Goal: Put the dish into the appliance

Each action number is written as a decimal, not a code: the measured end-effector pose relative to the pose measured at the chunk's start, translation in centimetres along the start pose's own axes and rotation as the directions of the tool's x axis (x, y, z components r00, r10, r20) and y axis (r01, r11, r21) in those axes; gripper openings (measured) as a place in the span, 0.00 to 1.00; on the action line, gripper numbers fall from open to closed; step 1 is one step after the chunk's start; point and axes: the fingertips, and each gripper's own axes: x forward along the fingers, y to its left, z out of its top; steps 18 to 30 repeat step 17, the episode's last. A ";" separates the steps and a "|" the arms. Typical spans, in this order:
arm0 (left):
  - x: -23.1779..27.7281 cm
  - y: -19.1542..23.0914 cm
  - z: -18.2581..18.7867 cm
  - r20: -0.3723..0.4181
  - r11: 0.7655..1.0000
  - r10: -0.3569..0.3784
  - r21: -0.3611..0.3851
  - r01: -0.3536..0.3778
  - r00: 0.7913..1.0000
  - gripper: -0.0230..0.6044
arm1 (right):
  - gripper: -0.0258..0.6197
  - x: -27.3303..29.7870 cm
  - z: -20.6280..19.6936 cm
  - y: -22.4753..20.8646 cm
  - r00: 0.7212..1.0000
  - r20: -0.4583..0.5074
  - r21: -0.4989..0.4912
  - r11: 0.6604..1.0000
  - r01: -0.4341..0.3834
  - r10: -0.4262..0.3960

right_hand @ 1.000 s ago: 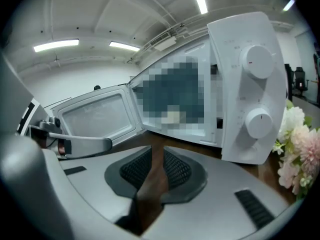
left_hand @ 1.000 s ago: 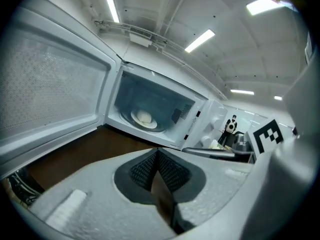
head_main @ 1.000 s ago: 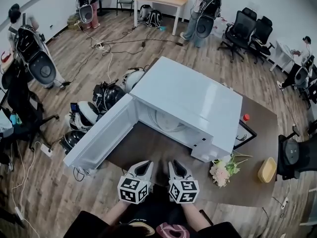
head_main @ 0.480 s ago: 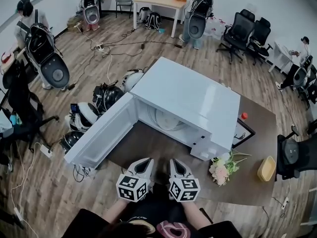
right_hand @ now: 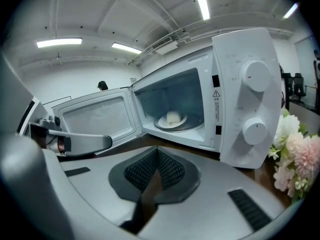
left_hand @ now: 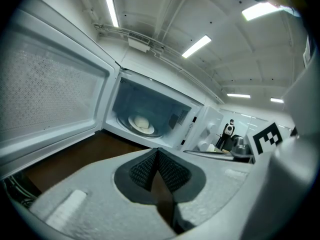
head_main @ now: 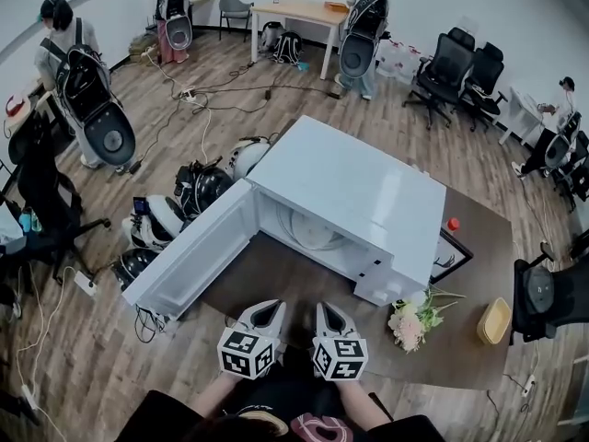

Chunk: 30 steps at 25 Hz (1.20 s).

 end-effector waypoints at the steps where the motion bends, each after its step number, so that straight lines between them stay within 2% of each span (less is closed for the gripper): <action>1: 0.0 0.0 -0.1 0.000 1.000 0.002 -0.002 -0.002 1.000 0.05 | 0.05 0.0 -0.1 0.1 1.000 -0.003 -0.003 1.000 -0.001 0.001; 8: -0.2 0.4 0.2 0.013 1.000 0.014 0.005 -0.014 1.000 0.05 | 0.05 0.1 1.0 0.8 1.000 0.028 -0.040 0.999 -0.012 0.013; 30: -0.3 0.6 0.8 0.023 1.000 0.014 0.025 -0.014 1.000 0.05 | 0.05 0.3 1.5 0.8 0.999 0.041 -0.018 1.000 -0.011 0.011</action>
